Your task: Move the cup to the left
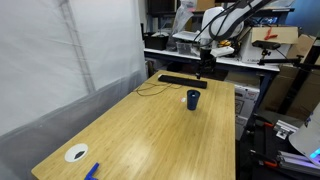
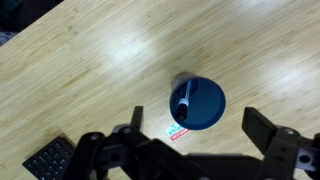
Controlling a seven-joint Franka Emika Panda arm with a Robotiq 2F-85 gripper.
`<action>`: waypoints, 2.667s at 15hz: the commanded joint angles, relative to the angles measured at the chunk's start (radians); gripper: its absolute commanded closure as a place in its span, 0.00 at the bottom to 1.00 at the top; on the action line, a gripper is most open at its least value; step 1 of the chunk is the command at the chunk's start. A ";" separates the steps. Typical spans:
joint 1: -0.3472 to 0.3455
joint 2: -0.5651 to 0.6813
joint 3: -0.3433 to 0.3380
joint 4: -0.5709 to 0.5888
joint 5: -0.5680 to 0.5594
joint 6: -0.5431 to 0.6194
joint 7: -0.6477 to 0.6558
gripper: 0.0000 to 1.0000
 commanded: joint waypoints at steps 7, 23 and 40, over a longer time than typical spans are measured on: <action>-0.006 0.161 -0.025 0.087 0.075 0.069 -0.015 0.00; -0.017 0.309 -0.031 0.136 0.137 0.121 -0.029 0.00; -0.013 0.329 -0.029 0.099 0.129 0.134 -0.026 0.73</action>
